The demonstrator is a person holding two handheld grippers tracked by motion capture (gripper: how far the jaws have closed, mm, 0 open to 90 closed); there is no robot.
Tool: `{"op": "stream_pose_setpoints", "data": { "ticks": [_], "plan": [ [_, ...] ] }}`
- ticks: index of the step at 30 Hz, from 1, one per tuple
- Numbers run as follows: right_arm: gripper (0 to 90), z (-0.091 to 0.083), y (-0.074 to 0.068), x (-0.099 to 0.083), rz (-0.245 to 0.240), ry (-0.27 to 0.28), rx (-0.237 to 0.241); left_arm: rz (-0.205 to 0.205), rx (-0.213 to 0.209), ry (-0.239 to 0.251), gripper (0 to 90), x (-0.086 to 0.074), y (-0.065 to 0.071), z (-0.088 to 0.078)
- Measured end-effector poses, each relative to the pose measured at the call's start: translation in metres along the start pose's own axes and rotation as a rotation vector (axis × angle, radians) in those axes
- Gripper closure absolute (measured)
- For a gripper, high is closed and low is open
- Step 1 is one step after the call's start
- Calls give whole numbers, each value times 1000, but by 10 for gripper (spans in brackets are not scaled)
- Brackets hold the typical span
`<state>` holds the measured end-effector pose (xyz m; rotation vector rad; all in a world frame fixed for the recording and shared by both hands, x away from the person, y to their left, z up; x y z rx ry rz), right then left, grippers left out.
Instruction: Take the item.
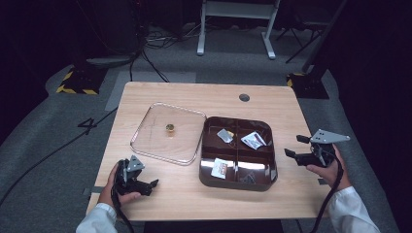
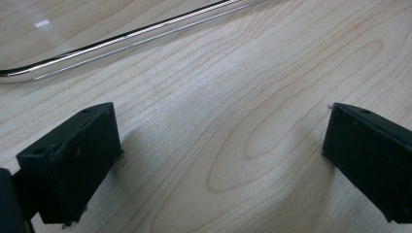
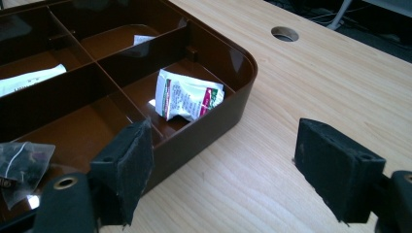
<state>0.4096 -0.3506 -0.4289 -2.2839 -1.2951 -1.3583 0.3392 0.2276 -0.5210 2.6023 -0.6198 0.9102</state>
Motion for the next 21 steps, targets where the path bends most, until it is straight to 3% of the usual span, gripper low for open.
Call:
{"op": "stream_pose_setpoints", "data": {
  "ticks": [11,21],
  "plan": [
    [234,17,1,22,-35,-13,32,0,0,0,4,0,0,0],
    [246,45,-2,45,-69,-36,71,0,0,0,4,0,0,0]
  ]
}}
Point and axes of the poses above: each handheld gripper's, and its own axes: z roughly forward along the jaws, x roughly out of its top, y roughly to its right, the point moved 2 cm from there along z, roughly forward along the jaws, and after that the axes turned 12 degrees about -z, right-handed, at the moved point
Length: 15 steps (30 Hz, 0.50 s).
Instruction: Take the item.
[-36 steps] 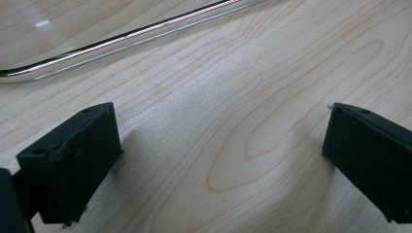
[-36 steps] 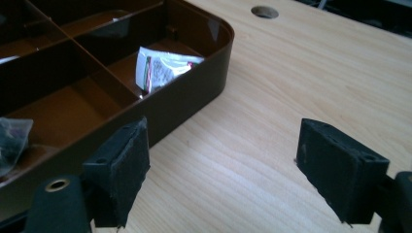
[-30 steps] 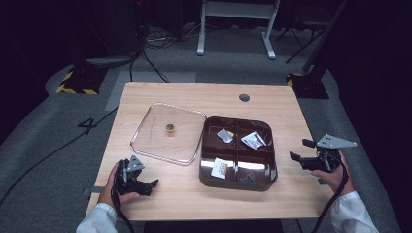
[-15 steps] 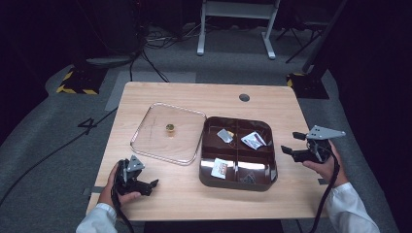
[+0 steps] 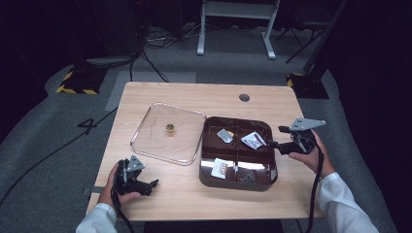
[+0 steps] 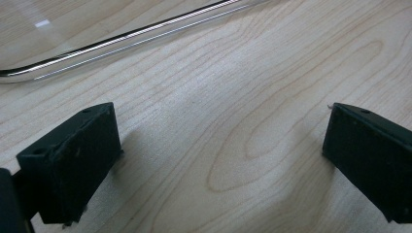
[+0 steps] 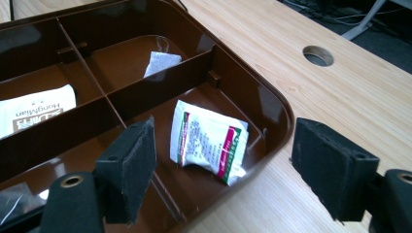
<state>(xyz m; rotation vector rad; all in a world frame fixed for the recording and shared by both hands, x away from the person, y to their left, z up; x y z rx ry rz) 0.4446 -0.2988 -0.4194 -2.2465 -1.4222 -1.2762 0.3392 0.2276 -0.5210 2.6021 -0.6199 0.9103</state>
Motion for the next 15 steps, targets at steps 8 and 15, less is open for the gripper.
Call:
{"op": "stream_pose_setpoints", "data": {
  "ticks": [8,15],
  "plan": [
    [265,29,-4,18,-25,-33,45,0,0,0,4,0,0,0],
    [290,54,-4,28,-47,-93,65,0,0,0,4,0,0,0]
  ]
}}
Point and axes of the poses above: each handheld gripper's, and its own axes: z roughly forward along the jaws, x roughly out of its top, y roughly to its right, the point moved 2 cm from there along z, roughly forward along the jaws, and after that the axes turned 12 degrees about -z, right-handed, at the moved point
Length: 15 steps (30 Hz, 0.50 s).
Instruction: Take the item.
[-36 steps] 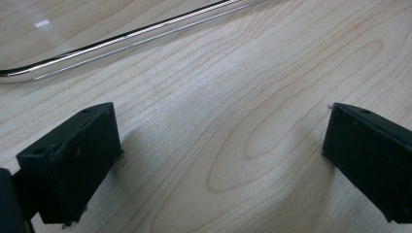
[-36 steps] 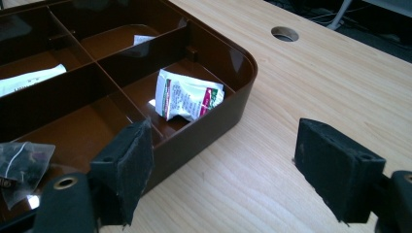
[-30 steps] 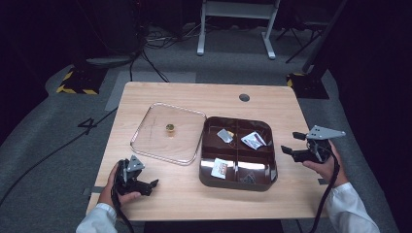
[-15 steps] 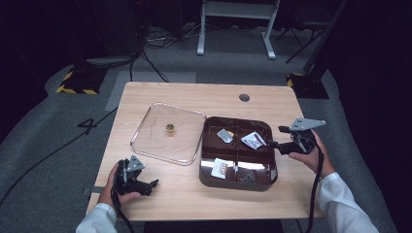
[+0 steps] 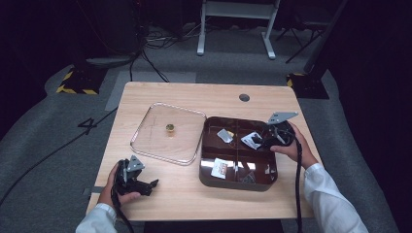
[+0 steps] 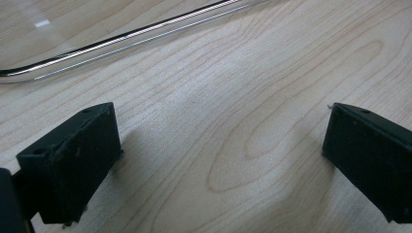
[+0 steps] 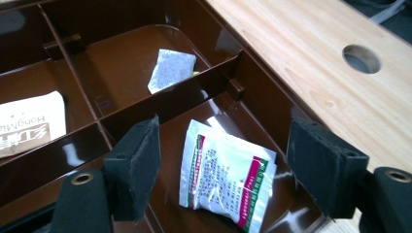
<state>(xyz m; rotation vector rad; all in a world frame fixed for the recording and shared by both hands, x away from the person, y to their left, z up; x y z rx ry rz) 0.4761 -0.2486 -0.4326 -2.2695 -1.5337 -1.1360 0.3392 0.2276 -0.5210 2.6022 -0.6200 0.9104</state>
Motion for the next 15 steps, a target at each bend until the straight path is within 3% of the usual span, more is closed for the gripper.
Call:
{"op": "stream_pose_setpoints", "data": {
  "ticks": [4,14,15],
  "plan": [
    [331,14,3,1,32,-33,56,0,0,0,4,0,0,0],
    [360,37,5,3,49,-129,105,-1,0,-1,4,0,0,0],
    [348,43,5,3,47,-165,111,0,0,0,4,0,0,0]
  ]
}}
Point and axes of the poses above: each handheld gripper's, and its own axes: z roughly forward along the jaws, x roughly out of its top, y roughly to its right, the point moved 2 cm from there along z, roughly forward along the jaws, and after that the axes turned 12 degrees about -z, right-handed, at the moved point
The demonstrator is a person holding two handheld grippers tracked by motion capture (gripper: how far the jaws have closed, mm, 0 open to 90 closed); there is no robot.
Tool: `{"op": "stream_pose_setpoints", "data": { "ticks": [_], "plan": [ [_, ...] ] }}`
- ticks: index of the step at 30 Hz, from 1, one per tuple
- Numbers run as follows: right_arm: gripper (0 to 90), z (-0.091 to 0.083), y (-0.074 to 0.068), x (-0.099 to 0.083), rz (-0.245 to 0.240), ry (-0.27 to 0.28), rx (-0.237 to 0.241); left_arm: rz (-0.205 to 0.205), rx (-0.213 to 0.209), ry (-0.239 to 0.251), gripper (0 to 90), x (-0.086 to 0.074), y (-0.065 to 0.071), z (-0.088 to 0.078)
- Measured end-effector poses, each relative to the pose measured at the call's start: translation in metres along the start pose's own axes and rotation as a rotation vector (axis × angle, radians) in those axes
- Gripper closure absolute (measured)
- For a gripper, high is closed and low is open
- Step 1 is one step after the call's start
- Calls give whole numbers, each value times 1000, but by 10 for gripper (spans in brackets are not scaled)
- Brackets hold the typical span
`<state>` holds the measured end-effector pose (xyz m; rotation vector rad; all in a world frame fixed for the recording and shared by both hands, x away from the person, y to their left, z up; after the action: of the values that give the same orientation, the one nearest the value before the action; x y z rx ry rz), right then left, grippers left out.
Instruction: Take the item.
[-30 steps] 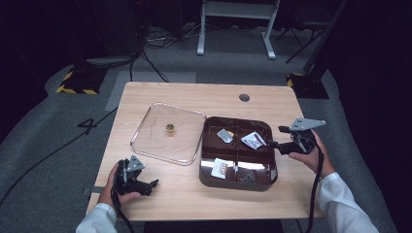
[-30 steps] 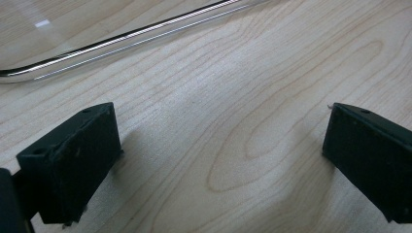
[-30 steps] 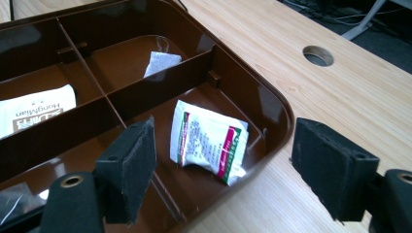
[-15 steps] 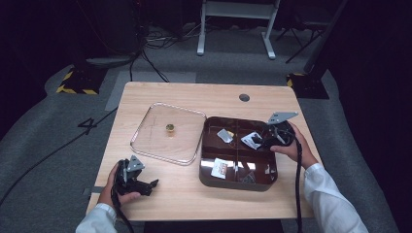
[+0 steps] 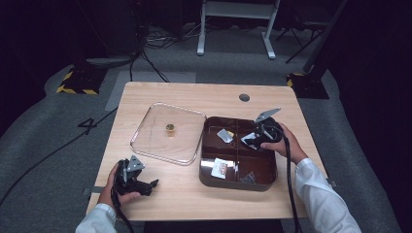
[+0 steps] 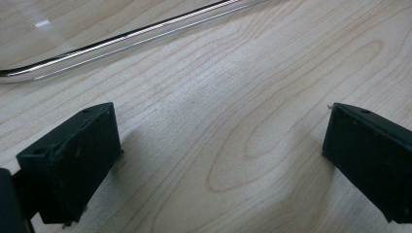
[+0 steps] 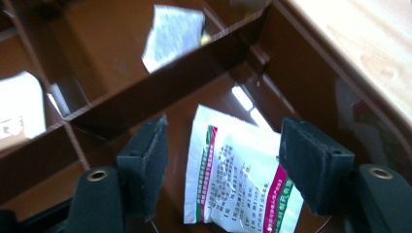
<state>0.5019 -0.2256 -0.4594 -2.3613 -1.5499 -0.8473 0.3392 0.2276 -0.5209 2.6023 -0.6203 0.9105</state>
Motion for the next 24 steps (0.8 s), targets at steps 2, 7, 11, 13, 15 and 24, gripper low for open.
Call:
{"op": "stream_pose_setpoints", "data": {
  "ticks": [2,7,11,13,15,24],
  "plan": [
    [334,5,0,0,1,-36,-5,0,0,0,4,0,0,0],
    [322,16,2,0,21,-102,-2,-1,0,0,4,0,0,0],
    [348,20,3,0,20,-133,-1,0,0,0,4,0,0,0],
    [389,22,3,1,36,-156,6,-1,0,-1,4,0,0,0],
    [426,24,2,1,25,-195,14,-2,0,-1,4,0,0,0],
    [766,23,0,3,-17,-172,-46,0,0,0,4,0,0,0]
  ]
}}
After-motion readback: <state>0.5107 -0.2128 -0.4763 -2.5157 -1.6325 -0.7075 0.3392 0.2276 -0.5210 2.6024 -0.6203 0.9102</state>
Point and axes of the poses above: each handheld gripper's, and its own axes: z roughly forward along the jaws, x roughly out of its top, y roughly to its right, the point moved 2 cm from there along z, roughly forward along the jaws, and after that the axes turned 12 degrees about -z, right-handed, at the moved point
